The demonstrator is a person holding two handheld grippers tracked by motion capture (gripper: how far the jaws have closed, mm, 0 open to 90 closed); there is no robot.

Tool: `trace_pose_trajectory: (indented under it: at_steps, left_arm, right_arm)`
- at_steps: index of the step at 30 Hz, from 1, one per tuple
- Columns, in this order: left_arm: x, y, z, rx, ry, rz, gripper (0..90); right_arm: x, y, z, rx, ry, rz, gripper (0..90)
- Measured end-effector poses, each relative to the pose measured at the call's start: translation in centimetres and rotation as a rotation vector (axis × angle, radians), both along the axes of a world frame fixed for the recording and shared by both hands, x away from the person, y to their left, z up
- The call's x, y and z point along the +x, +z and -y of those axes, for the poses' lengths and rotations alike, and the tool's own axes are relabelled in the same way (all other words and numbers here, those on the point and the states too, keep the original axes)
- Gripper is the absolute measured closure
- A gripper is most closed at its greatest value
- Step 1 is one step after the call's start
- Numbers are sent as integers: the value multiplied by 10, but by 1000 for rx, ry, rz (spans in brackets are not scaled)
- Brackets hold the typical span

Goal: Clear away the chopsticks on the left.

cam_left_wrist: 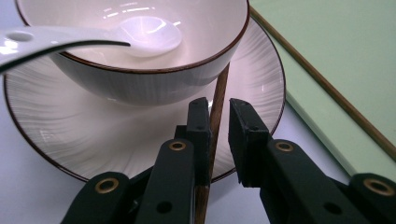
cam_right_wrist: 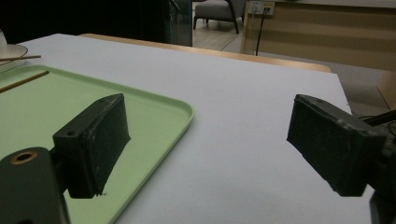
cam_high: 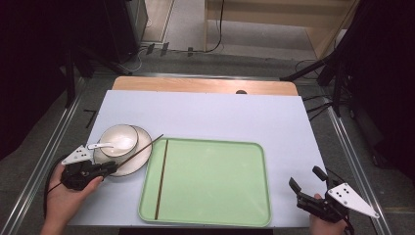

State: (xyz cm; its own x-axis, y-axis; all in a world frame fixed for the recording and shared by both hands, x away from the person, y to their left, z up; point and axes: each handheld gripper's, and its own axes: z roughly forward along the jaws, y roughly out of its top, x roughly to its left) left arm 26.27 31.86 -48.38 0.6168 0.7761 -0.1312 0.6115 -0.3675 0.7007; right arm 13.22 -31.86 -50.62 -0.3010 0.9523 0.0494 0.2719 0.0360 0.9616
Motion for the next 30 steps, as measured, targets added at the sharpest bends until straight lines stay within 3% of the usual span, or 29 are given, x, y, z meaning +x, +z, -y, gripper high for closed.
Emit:
trace_pose_trajectory:
  at_steps: [9, 22, 28, 30]
  left_arm:
    - [5, -8, 4, -5, -21, -40, 813]
    - [6, -11, 4, -6, -47, -37, 837]
    - [5, -9, 8, 24, -54, -24, 854]
    - [4, -7, 9, 12, -56, -18, 855]
  right_arm:
    - [0, -1, 0, 1, -2, 0, 131]
    - [0, -1, -1, 2, -1, -5, 131]
    - [0, -1, -1, -2, -1, -3, 131]
    - [0, -1, -1, -3, -1, -1, 131]
